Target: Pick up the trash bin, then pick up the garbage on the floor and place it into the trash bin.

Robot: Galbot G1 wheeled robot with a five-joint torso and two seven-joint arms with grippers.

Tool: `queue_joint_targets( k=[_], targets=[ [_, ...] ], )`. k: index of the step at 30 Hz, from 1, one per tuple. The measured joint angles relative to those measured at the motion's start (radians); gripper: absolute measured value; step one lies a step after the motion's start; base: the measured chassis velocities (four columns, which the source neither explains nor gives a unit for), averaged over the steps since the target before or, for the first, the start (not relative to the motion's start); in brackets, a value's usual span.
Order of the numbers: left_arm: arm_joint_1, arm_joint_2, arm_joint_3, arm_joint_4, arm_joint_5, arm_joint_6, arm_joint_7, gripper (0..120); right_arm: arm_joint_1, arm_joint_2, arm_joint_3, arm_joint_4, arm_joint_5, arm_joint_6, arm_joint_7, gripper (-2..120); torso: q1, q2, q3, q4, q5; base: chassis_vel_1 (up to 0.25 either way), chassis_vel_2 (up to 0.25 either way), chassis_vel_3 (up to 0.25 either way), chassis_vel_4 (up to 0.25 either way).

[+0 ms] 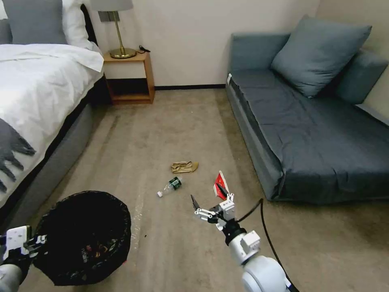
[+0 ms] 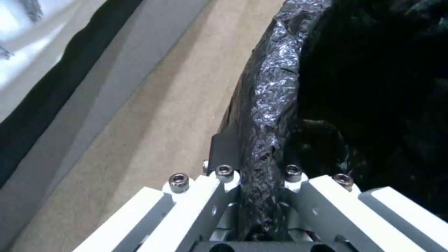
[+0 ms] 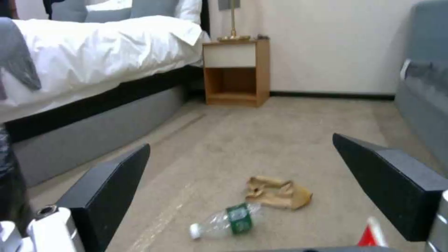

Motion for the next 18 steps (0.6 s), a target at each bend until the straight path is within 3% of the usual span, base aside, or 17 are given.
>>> queue_joint_targets(
  k=[9, 18],
  targets=[
    [-0.007, 0.005, -0.002, 0.000, -0.003, -0.001, 0.000, 4, -0.006, 0.011, -0.006, -0.035, 0.022, -0.011, -0.001, 100, 0.000, 0.000, 0.000, 0.0001, -0.0002, -0.008, 0.012, 0.015, -0.011],
    [-0.016, 0.012, 0.007, 0.000, -0.003, -0.001, 0.000, 4, -0.006, 0.003, -0.008, -0.056, 0.010, -0.020, 0.006, 100, 0.000, 0.000, 0.000, 0.0000, -0.0002, -0.145, 0.129, 0.138, -0.130]
  ],
)
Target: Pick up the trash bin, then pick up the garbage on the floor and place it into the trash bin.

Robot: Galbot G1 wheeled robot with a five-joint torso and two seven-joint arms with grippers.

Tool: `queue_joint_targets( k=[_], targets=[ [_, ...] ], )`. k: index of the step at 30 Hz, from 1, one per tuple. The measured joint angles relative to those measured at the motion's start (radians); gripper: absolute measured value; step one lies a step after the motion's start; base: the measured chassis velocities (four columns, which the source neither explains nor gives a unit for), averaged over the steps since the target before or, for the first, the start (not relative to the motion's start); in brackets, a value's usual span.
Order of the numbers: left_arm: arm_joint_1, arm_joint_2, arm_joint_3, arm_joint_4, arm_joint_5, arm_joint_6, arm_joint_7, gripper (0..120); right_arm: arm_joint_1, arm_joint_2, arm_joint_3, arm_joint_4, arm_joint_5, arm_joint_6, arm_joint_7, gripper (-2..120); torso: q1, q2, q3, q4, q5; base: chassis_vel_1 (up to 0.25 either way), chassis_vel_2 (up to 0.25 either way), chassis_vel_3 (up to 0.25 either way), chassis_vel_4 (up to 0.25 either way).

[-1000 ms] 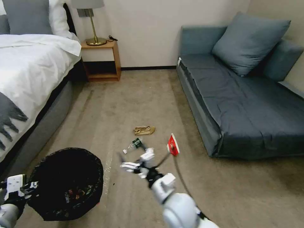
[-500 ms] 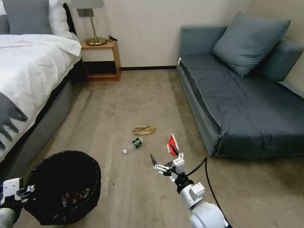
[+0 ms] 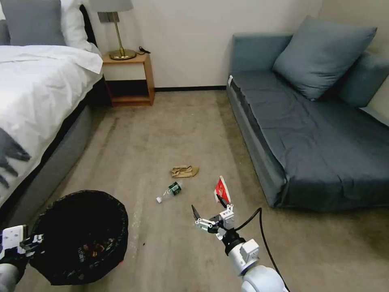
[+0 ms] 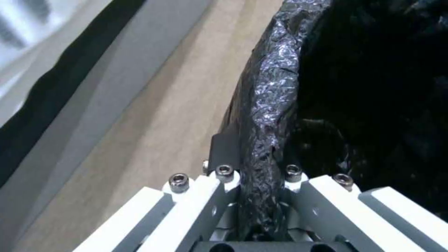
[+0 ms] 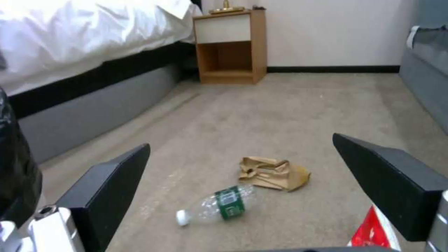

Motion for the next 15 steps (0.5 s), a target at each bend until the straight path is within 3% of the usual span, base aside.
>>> queue_joint_targets(
  k=[15],
  targets=[
    [-0.004, 0.005, -0.009, 0.012, -0.008, 0.000, 0.000, 4, 0.022, -0.001, -0.011, -0.043, 0.002, -0.061, 0.023, 100, 0.000, 0.000, 0.000, 0.0000, 0.0000, -0.120, 0.126, 0.128, -0.124]
  ],
)
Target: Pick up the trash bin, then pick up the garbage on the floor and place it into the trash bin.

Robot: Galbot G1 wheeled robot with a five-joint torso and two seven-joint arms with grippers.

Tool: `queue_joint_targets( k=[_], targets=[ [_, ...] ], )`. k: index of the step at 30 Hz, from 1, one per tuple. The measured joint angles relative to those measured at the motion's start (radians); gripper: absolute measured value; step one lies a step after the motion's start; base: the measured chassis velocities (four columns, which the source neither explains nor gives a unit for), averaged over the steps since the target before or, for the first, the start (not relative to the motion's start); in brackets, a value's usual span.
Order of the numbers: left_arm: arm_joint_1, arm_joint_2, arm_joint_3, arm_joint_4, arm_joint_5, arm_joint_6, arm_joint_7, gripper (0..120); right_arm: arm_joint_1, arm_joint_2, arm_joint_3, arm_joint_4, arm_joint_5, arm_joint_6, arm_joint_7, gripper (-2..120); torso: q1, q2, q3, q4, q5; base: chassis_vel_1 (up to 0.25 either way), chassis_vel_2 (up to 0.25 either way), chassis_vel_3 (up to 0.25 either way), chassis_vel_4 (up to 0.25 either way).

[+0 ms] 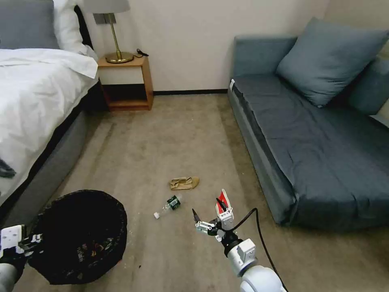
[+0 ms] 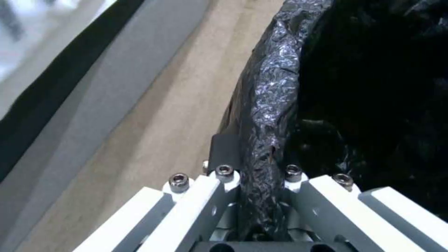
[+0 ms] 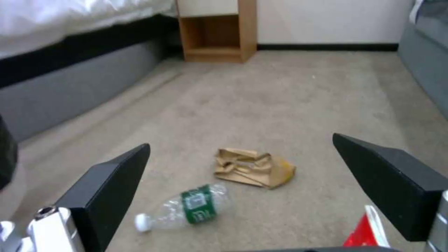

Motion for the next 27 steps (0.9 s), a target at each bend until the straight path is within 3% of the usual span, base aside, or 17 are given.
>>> queue_joint_targets(
  k=[14, 22, 27],
  targets=[
    [-0.004, -0.005, 0.001, 0.011, 0.000, -0.001, 0.000, 4, 0.021, -0.007, 0.001, -0.086, 0.027, -0.085, 0.033, 100, 0.000, 0.000, 0.000, 0.0000, 0.0002, -0.144, 0.141, 0.136, -0.143],
    [-0.005, -0.008, 0.000, 0.013, -0.001, -0.002, 0.001, 4, 0.040, -0.013, 0.030, -0.148, -0.025, -0.241, 0.084, 100, 0.000, 0.000, 0.000, -0.0002, 0.0001, -0.120, 0.119, 0.122, -0.113],
    [-0.003, -0.010, -0.004, 0.014, -0.002, -0.003, 0.001, 4, 0.064, -0.013, 0.064, -0.221, 0.041, -0.326, 0.096, 100, 0.000, 0.000, 0.000, 0.0000, 0.0001, -0.022, 0.023, 0.028, -0.016]
  ],
)
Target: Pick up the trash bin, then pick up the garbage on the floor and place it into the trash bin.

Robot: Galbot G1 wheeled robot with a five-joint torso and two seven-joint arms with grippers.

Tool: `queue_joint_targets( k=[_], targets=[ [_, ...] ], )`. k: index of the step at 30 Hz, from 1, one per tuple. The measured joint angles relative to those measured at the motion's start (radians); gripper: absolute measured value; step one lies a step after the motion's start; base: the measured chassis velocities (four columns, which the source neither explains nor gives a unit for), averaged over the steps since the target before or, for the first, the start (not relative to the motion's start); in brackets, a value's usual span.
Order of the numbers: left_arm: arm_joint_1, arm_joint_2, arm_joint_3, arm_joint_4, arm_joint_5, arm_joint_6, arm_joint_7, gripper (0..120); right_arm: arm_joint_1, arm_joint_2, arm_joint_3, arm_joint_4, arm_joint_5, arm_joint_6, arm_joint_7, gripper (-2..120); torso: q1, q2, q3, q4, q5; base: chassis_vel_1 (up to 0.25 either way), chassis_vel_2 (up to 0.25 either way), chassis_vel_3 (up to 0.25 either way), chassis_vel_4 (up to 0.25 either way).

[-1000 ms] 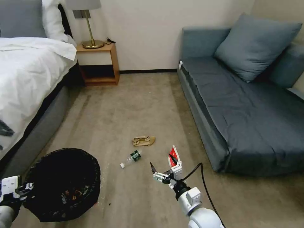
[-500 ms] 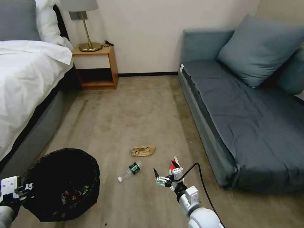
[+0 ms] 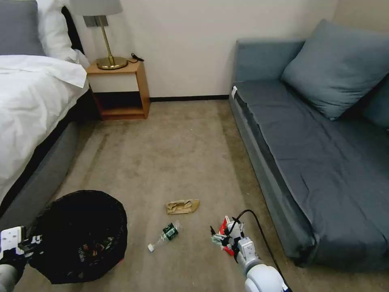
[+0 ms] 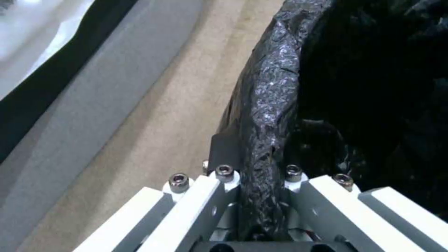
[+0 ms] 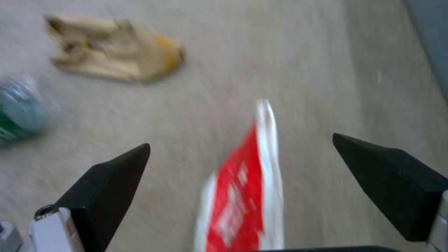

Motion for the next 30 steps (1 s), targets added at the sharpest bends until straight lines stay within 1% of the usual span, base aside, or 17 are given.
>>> queue_joint_targets(
  k=[3, 6, 8, 9, 10, 11, 15, 16, 20, 21, 22, 25, 27, 29, 30],
  targets=[
    [0.002, 0.000, -0.002, -0.001, 0.000, 0.000, 0.000, 4, 0.017, -0.003, 0.019, -0.047, 0.066, -0.035, -0.009, 99, 0.000, 0.000, 0.000, 0.0000, 0.0000, 0.000, 0.000, 0.000, 0.000],
    [0.003, -0.001, -0.004, -0.003, -0.001, 0.000, 0.000, 4, 0.027, -0.002, 0.028, -0.078, 0.094, -0.043, -0.014, 98, 0.000, 0.000, 0.000, 0.0000, 0.0000, 0.000, 0.000, 0.000, 0.000],
    [0.005, -0.003, -0.005, -0.007, -0.001, 0.000, 0.000, 4, 0.035, -0.002, 0.038, -0.105, 0.121, -0.040, -0.026, 89, 0.000, 0.000, 0.000, 0.0000, 0.0000, 0.000, 0.000, 0.000, 0.000],
    [0.005, -0.003, -0.005, -0.007, -0.001, 0.000, 0.000, 4, 0.035, -0.002, 0.038, -0.105, 0.121, -0.040, -0.026, 89, 0.000, 0.000, 0.000, 0.0000, 0.0000, 0.000, 0.000, 0.000, 0.000],
    [0.007, -0.004, -0.005, -0.009, -0.001, -0.001, 0.000, 4, 0.036, -0.002, 0.042, -0.115, 0.134, -0.032, -0.033, 82, 0.000, 0.000, 0.000, 0.0000, 0.0001, 0.000, 0.000, 0.000, 0.000],
    [0.007, -0.004, -0.005, -0.009, -0.001, -0.001, 0.000, 4, 0.036, -0.002, 0.042, -0.115, 0.134, -0.032, -0.033, 82, 0.000, 0.000, 0.000, 0.0000, 0.0001, 0.000, 0.000, 0.000, 0.000],
    [0.008, -0.008, -0.002, -0.014, -0.001, -0.001, 0.000, 4, 0.037, -0.002, 0.044, -0.123, 0.145, -0.019, -0.051, 64, 0.000, 0.000, 0.000, 0.0000, 0.0000, 0.000, 0.000, 0.000, 0.000],
    [0.008, -0.008, -0.002, -0.014, -0.001, -0.001, 0.000, 4, 0.037, -0.002, 0.044, -0.123, 0.145, -0.019, -0.051, 64, 0.000, 0.000, 0.000, 0.0000, 0.0000, 0.000, 0.000, 0.000, 0.000],
    [0.008, -0.010, 0.001, -0.022, -0.001, -0.001, 0.001, 4, 0.041, 0.002, 0.038, -0.126, 0.143, -0.013, -0.056, 45, 0.000, 0.000, 0.000, 0.0000, 0.0000, 0.000, 0.000, 0.000, 0.000],
    [0.008, -0.010, 0.001, -0.022, -0.001, -0.001, 0.001, 4, 0.041, 0.002, 0.038, -0.126, 0.143, -0.013, -0.056, 45, 0.000, 0.000, 0.000, 0.0000, 0.0000, 0.000, 0.000, 0.000, 0.000],
    [0.009, -0.011, 0.002, -0.022, -0.001, -0.001, 0.001, 4, 0.041, 0.003, 0.036, -0.127, 0.141, -0.011, -0.057, 42, 0.000, 0.000, 0.000, 0.0000, 0.0000, 0.000, 0.000, 0.000, 0.000],
    [0.010, -0.013, 0.002, -0.023, 0.000, -0.001, 0.001, 4, 0.040, 0.003, 0.033, -0.127, 0.135, -0.001, -0.062, 27, 0.000, 0.000, 0.000, 0.0000, 0.0000, 0.000, 0.000, 0.000, 0.000],
    [0.011, -0.013, 0.002, -0.023, 0.000, -0.001, 0.000, 4, 0.040, 0.002, 0.032, -0.127, 0.135, 0.000, -0.062, 25, 0.000, 0.000, 0.000, 0.0000, 0.0000, 0.000, 0.000, 0.000, 0.000],
    [0.011, -0.013, 0.003, -0.025, 0.002, -0.002, 0.000, 4, 0.038, 0.000, 0.032, -0.128, 0.133, 0.008, -0.063, 14, 0.000, 0.000, 0.000, 0.0000, 0.0000, 0.000, 0.000, 0.000, 0.000],
    [0.011, -0.013, 0.003, -0.025, 0.002, -0.002, 0.000, 4, 0.038, 0.000, 0.032, -0.128, 0.133, 0.008, -0.063, 14, 0.000, 0.000, 0.000, 0.0000, 0.0000, 0.000, 0.000, 0.000, 0.000]
  ],
)
